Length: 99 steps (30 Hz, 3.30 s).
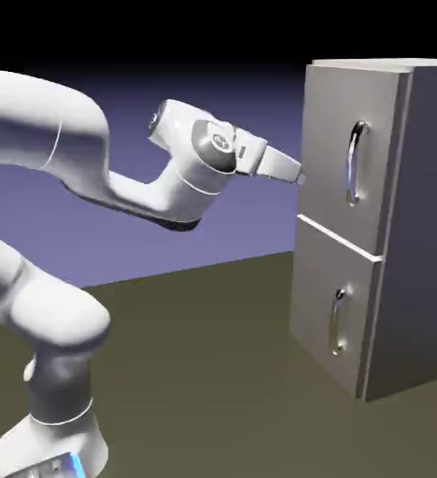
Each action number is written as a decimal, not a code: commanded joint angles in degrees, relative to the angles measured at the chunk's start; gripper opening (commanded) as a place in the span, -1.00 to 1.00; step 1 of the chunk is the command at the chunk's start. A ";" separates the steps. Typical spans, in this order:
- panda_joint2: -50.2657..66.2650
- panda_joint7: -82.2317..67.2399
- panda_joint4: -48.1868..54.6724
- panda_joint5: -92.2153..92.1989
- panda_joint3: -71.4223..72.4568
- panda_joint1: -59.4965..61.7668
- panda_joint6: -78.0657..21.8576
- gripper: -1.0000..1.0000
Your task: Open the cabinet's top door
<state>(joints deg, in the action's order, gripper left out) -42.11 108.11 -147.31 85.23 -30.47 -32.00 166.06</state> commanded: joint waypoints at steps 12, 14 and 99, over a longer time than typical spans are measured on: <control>-3.32 23.03 4.80 29.90 -10.69 -10.99 -2.79 0.00; -3.87 26.87 5.60 34.89 -12.47 -12.82 -3.25 0.00; 5.29 47.34 6.10 -16.07 71.95 36.06 -64.82 -1.00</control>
<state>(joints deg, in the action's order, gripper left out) -36.88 155.46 -141.14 69.30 41.44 4.07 101.31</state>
